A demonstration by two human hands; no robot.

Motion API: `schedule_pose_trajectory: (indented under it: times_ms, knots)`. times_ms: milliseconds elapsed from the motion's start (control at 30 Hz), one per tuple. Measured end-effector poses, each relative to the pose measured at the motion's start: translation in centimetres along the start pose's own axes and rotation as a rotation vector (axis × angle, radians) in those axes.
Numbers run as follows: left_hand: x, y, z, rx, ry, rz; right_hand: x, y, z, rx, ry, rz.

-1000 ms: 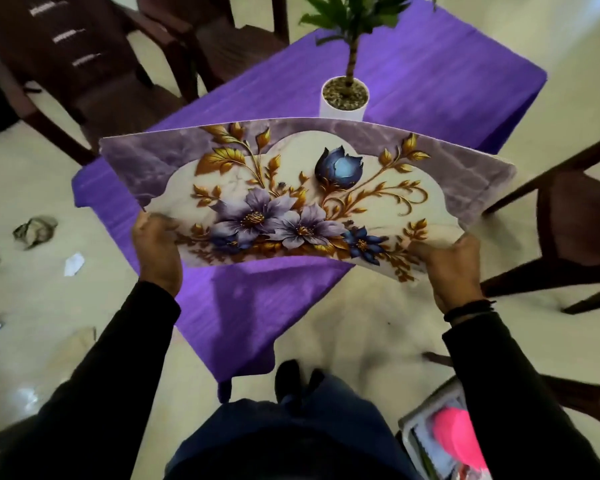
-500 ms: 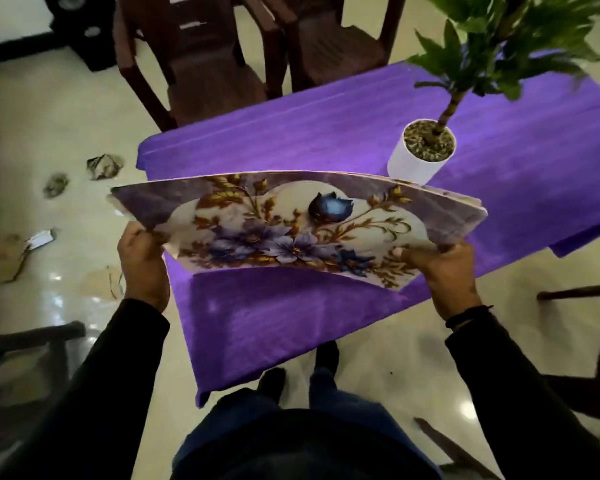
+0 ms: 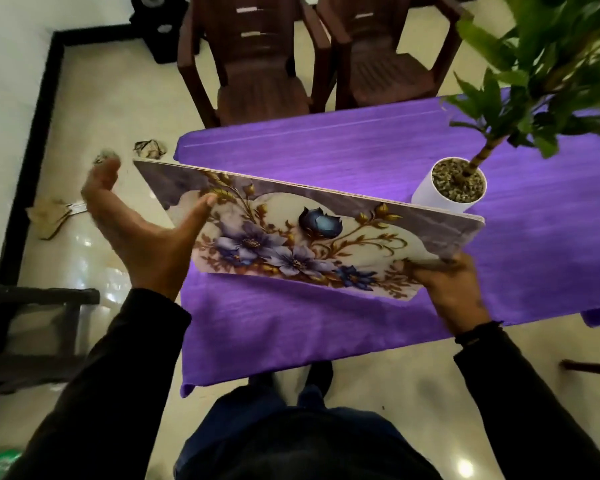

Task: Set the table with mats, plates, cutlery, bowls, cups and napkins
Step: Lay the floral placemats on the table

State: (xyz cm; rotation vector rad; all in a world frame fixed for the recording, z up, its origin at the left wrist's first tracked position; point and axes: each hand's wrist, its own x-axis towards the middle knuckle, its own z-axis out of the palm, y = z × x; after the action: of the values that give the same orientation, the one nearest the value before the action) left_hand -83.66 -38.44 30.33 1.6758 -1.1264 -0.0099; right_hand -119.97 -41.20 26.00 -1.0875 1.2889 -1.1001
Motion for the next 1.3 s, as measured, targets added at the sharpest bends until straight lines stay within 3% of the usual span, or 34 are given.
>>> schedule_pose_trajectory:
  times_ms: [67,167,233,500,767,933,1033,1167,1300]
  knots:
    - [0.7,3.4,0.3,0.033,-0.127,0.191,0.3,-0.2,0.4,-0.009,-0.001,-0.006]
    - [1.3,6.8,2.4,0.065,-0.482,0.476,0.5,-0.4,0.7,-0.064,-0.020,-0.004]
    - [1.5,8.1,4.2,0.119,-0.684,0.528,0.6,-0.6,0.7,-0.093,-0.033,-0.012]
    - [2.3,9.2,7.9,0.123,-0.859,0.541,0.9,-1.8,1.5,-0.086,-0.075,-0.010]
    - [3.0,9.2,7.6,-0.056,-0.802,0.500,0.9,-3.5,2.2,-0.184,-0.073,-0.136]
    - [4.9,9.8,4.5,-0.197,-0.600,0.363,1.9,-4.6,2.2,-0.266,0.184,-0.333]
    - [6.3,9.9,2.5,-0.303,-0.450,0.261,2.5,-4.8,2.4,-0.108,0.227,-0.311]
    - [7.3,8.9,1.1,-0.436,-0.295,0.154,2.5,-6.2,4.1,0.165,0.165,-0.247]
    - [6.1,6.7,0.6,-0.645,-0.191,-0.032,2.7,-6.8,6.0,0.264,0.021,-0.224]
